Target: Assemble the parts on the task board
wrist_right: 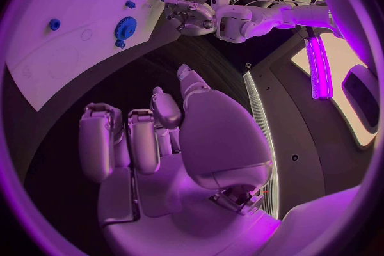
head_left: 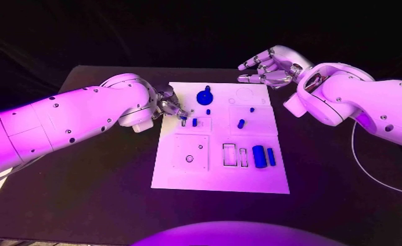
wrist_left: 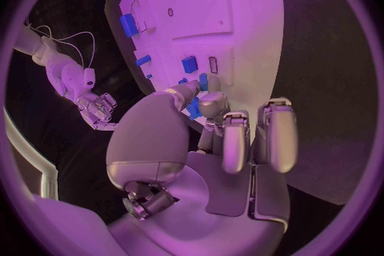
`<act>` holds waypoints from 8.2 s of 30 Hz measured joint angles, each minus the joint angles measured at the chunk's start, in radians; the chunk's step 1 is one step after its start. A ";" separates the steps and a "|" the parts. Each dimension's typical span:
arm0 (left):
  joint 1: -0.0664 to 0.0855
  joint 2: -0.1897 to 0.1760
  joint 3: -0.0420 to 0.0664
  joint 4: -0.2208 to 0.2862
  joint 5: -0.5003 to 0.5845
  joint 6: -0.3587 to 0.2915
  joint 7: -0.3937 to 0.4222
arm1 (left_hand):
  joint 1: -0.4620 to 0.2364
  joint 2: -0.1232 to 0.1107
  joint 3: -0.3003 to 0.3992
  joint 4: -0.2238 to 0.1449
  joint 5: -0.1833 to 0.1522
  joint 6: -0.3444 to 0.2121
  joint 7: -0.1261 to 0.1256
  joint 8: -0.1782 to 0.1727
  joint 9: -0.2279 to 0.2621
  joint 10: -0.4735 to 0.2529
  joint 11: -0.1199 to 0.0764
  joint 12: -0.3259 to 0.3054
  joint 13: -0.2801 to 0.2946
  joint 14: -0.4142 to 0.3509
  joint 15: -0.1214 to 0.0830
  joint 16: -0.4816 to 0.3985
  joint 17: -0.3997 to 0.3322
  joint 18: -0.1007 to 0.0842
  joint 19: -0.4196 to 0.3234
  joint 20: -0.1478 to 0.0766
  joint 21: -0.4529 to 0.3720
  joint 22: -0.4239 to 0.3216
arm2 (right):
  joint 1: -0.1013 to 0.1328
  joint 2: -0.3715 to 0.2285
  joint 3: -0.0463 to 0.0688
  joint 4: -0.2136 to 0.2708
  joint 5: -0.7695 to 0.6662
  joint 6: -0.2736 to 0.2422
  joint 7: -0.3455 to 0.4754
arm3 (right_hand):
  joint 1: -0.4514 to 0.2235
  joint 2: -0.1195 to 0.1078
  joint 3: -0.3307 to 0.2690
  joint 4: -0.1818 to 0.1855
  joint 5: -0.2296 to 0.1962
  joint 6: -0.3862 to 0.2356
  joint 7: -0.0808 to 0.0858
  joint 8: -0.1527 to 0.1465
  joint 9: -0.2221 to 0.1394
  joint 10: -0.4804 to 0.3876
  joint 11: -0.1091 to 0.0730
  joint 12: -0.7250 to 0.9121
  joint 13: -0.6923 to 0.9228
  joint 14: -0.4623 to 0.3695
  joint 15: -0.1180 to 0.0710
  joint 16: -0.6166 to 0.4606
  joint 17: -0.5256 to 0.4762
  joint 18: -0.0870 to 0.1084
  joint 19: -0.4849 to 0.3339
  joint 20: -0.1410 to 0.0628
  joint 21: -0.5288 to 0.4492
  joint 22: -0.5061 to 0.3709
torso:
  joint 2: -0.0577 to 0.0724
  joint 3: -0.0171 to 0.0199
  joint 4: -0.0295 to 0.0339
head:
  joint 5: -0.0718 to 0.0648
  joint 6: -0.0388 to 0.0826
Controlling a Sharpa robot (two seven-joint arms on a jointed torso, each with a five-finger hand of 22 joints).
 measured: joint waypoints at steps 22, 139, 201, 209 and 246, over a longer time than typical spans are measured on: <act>-0.006 0.011 0.000 -0.010 -0.068 0.059 -0.034 | -0.014 -0.014 0.014 -0.014 0.004 0.007 -0.004 0.001 0.000 0.002 0.001 0.000 -0.005 0.000 0.000 0.000 0.000 0.000 0.000 0.000 0.000 0.001 | -0.004 0.003 -0.001 -0.001 -0.001 0.003 -0.006 | 0.000 0.000 0.000 0.000 0.005 0.000 0.000 0.000 0.000 0.000 0.000 0.004 0.001 0.000 0.000 0.000 0.001 0.000 0.000 0.000 0.000 0.000 | 0.002 0.0020 -0.0021 | 0.002 -0.007; -0.024 0.095 -0.002 -0.100 -0.023 -0.225 0.370 | 0.306 -0.007 -0.342 -0.019 -0.062 -0.135 0.103 -0.291 -0.312 -0.436 0.137 -0.677 -0.657 -0.314 0.106 -0.673 -0.518 0.132 -0.372 0.102 -0.825 -0.547 | -0.007 0.011 -0.001 -0.004 -0.001 0.031 -0.006 | -0.009 0.009 -0.006 0.006 0.005 0.000 0.000 0.000 0.000 0.000 0.000 0.004 -0.003 0.000 0.000 -0.008 0.000 0.000 -0.007 0.000 -0.008 -0.011 | 0.001 0.0016 -0.0017 | -0.018 0.004; -0.050 0.270 -0.001 -0.259 -0.494 -0.086 0.416 | 0.350 -0.008 -0.175 -0.078 -0.070 0.191 0.073 -0.430 -0.496 -0.095 0.084 -0.899 -0.886 0.004 0.053 -0.211 -0.146 0.054 -0.009 0.041 -0.227 -0.026 | -0.008 0.025 -0.001 -0.005 -0.001 0.037 -0.007 | -0.009 0.009 -0.005 0.005 0.009 0.000 0.000 0.000 0.000 0.000 0.000 0.004 0.000 0.000 0.000 -0.008 0.000 0.000 -0.007 0.000 -0.008 -0.011 | 0.000 0.0020 -0.0013 | -0.024 -0.005; -0.059 0.243 0.001 -0.228 -0.486 -0.107 0.423 | 0.322 -0.036 -0.073 -0.123 -0.058 0.203 0.079 -0.452 -0.508 -0.085 0.093 -0.918 -0.886 0.004 0.053 -0.205 -0.154 0.054 -0.009 0.041 -0.213 -0.006 | -0.008 0.026 -0.001 -0.005 -0.001 0.038 -0.007 | -0.009 0.009 -0.005 0.005 0.009 0.000 0.000 0.000 0.000 0.000 0.000 0.004 0.000 0.000 0.000 -0.008 0.000 0.000 -0.007 0.000 -0.008 -0.011 | 0.000 0.0022 -0.0012 | -0.026 -0.002; -0.052 0.044 0.044 -0.092 -0.335 -0.141 0.425 | 0.279 -0.060 -0.031 -0.151 -0.054 0.210 0.085 -0.467 -0.515 -0.071 0.092 -0.938 -0.869 0.004 0.053 -0.205 -0.168 0.043 -0.005 0.045 -0.191 0.001 | -0.016 0.012 -0.001 -0.005 -0.001 0.038 -0.006 | -0.009 0.009 -0.005 0.005 0.009 0.000 0.000 0.000 0.000 0.000 0.000 0.004 0.000 0.000 0.000 -0.008 0.000 0.000 -0.007 0.000 -0.008 -0.011 | -0.005 -0.0008 0.0087 | -0.030 0.002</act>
